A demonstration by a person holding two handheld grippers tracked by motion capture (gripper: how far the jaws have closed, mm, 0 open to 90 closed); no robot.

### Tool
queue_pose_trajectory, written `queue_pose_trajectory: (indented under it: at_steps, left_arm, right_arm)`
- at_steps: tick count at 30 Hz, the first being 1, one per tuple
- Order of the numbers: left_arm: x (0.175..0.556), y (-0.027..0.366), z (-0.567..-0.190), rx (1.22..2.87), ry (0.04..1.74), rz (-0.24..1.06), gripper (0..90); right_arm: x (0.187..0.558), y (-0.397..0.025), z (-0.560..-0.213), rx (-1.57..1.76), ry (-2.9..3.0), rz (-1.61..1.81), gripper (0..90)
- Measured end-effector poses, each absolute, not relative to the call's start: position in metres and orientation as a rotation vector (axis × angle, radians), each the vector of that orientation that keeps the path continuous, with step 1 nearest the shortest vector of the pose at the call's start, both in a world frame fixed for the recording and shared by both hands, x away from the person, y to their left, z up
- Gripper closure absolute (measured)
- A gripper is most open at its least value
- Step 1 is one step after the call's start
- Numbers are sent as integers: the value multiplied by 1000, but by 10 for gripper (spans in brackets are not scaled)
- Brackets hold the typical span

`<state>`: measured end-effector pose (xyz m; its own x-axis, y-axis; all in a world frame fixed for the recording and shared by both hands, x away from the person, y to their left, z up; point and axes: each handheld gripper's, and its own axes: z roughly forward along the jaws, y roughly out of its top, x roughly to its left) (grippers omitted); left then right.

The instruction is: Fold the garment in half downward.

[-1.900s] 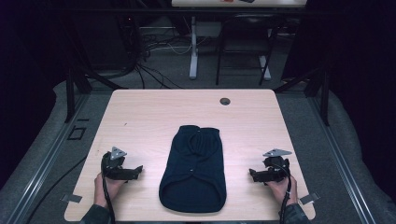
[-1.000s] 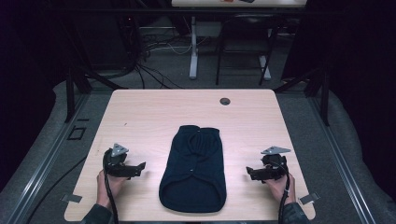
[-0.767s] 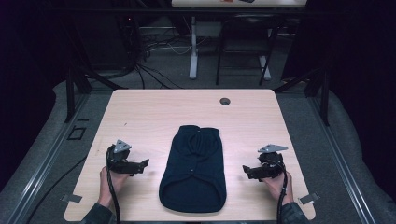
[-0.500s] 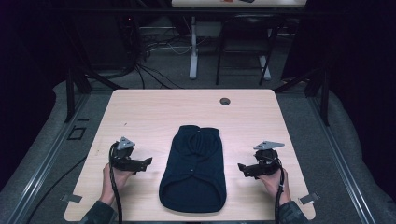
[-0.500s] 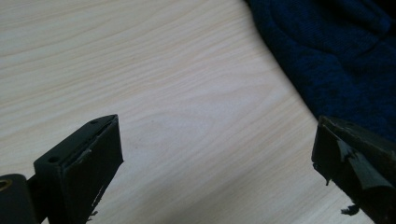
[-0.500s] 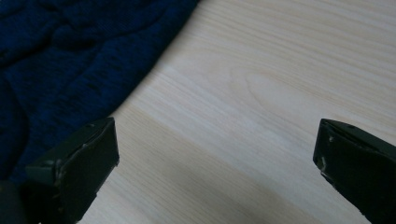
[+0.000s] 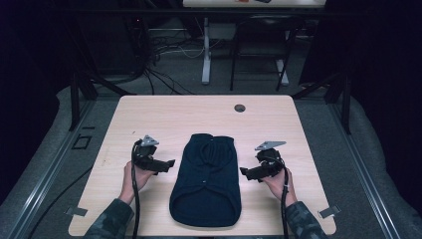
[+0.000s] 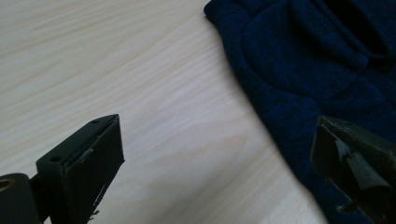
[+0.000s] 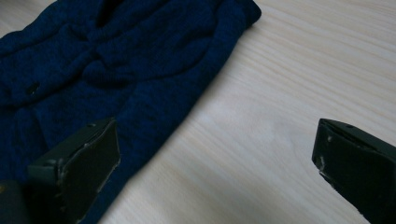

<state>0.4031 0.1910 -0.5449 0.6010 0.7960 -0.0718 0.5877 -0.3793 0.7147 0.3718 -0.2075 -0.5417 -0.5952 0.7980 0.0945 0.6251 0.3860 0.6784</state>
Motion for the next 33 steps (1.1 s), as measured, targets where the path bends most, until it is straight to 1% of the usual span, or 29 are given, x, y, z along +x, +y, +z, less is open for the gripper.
queue_pose_trajectory:
  at_steps: [8, 10, 13, 18, 20, 21, 28, 29, 33]
  left_arm:
    - [424, 172, -541, 2121, 1084, 331, 34]
    - [430, 165, -544, 2114, 1078, 303, 4]
    - [436, 157, -548, 2116, 1083, 280, 5]
    - [445, 147, -552, 2136, 1087, 254, 23]
    - [452, 141, -554, 2148, 1091, 235, 46]
    - [455, 138, -554, 2150, 1090, 233, 59]
    - [469, 129, -554, 2171, 1102, 211, 64]
    - [476, 126, -555, 2181, 1120, 189, 63]
    - [487, 123, -553, 2181, 1126, 178, 66]
  right_arm:
    - [391, -191, -541, 1260, 2416, 1006, 10]
    - [396, -185, -541, 1253, 2440, 998, 10]
    - [401, -179, -541, 1246, 2444, 991, 10]
    - [411, -172, -542, 1257, 2445, 1006, 12]
    - [418, -167, -544, 1245, 2449, 1008, 57]
    - [420, -165, -545, 1251, 2441, 1009, 60]
    - [438, -157, -550, 1280, 2444, 1007, 50]
    - [439, -156, -550, 1285, 2431, 1012, 60]
    - [446, -151, -551, 1284, 2421, 1012, 73]
